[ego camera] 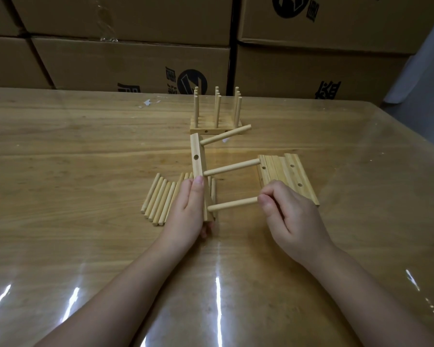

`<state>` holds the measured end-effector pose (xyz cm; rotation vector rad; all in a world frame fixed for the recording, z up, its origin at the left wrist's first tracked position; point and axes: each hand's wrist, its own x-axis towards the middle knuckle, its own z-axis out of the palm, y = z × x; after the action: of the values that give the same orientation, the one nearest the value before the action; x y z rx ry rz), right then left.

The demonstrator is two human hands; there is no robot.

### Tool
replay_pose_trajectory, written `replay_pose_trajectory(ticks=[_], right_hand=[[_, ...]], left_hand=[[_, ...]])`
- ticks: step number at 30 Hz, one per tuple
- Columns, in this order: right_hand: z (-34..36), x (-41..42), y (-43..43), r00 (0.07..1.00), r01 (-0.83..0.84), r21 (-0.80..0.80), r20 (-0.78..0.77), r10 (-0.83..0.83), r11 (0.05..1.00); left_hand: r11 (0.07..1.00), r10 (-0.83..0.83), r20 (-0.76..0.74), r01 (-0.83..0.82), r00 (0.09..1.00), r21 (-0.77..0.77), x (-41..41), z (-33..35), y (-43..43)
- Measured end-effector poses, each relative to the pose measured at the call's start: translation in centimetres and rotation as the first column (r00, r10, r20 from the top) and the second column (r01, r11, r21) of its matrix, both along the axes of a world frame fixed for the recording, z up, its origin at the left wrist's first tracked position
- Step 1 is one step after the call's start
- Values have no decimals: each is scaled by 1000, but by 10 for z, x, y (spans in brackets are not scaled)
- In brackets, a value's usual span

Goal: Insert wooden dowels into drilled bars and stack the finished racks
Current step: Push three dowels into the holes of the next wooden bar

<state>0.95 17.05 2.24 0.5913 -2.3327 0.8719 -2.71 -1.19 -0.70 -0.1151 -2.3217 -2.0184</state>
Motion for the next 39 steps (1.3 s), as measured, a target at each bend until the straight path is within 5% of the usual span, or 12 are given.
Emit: replay_pose_trajectory(ticks=[23, 39], right_hand=[[-2, -2, 0, 998, -23, 16, 50, 22, 1000], [-6, -3, 4, 953, -71, -67, 291, 88, 995]], left_hand=[[997, 1, -14, -2, 1000, -74, 2, 1, 1], [983, 19, -39, -26, 999, -183, 6, 6, 1]])
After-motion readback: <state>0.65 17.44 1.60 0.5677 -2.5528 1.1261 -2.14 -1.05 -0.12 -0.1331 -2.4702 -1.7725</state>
